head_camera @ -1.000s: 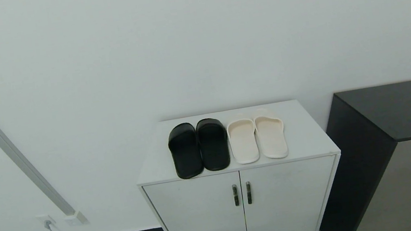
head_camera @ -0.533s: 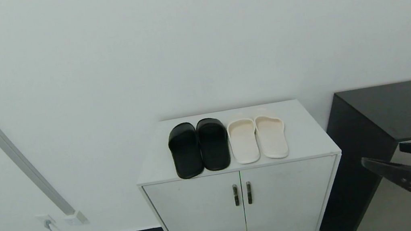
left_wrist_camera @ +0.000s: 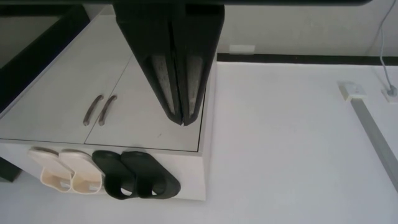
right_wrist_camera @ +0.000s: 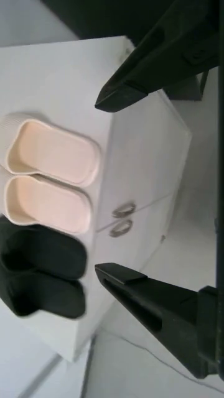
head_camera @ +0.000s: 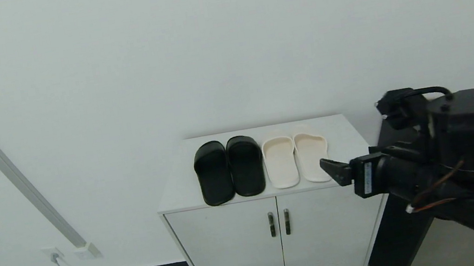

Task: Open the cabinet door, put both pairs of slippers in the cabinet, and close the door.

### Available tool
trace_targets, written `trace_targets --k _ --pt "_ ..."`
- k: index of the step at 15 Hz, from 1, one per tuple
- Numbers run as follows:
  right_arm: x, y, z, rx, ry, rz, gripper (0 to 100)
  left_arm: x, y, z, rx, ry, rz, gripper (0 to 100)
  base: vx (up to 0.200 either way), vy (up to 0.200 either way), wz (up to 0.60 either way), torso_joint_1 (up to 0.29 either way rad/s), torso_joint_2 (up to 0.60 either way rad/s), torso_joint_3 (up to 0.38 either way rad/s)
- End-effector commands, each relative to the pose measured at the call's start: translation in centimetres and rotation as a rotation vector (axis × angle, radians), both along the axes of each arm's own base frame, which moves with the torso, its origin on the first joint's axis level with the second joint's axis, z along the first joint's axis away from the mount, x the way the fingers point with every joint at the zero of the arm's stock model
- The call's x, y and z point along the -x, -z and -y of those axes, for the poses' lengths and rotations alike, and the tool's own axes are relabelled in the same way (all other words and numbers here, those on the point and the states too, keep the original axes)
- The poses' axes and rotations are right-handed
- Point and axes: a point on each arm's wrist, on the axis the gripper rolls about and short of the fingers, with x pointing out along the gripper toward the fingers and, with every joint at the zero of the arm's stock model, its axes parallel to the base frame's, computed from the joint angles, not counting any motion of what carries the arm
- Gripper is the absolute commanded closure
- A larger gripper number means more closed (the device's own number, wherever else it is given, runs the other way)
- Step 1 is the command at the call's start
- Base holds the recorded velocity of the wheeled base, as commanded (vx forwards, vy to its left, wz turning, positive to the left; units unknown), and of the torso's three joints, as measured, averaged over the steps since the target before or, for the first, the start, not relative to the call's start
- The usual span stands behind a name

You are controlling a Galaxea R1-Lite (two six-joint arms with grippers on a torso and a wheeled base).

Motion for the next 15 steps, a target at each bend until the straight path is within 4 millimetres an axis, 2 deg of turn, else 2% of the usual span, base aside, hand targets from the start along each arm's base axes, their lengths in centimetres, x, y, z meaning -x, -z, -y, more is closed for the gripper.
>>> trace_targets --k 1,3,4,5,6,11,15 --pt "-3.8 2.5 -3.8 0.042 0.068 -0.016 0 0.0 0.0 0.0 0.0 -0.001 0.001 100 0.0 0.0 0.0 0.0 0.0 0.0" --pt "-5.2 3.3 -5.1 0.048 0.083 -0.012 0 0.0 0.0 0.0 0.0 -0.001 0.001 100 0.0 0.0 0.0 0.0 0.0 0.0" --pt "-6.6 4.0 -6.2 0.053 0.099 -0.012 0 0.0 0.0 0.0 0.0 -0.001 0.001 100 0.0 0.0 0.0 0.0 0.0 0.0" --pt "-7.2 4.2 -6.4 0.057 0.108 -0.012 0 0.0 0.0 0.0 0.0 -0.001 0.001 100 0.0 0.0 0.0 0.0 0.0 0.0" --pt "-8.9 5.2 -7.0 0.062 0.129 -0.017 0 0.0 0.0 0.0 0.0 -0.001 0.001 100 0.0 0.0 0.0 0.0 0.0 0.0" --pt "-14.2 8.2 -7.4 0.097 0.191 -0.026 0 0.0 0.0 0.0 0.0 -0.001 0.001 100 0.0 0.0 0.0 0.0 0.0 0.0" --pt "-17.3 8.9 -8.5 0.079 0.182 0.002 0 0.0 0.0 0.0 0.002 -0.001 0.001 100 0.0 0.0 0.0 0.0 0.0 0.0"
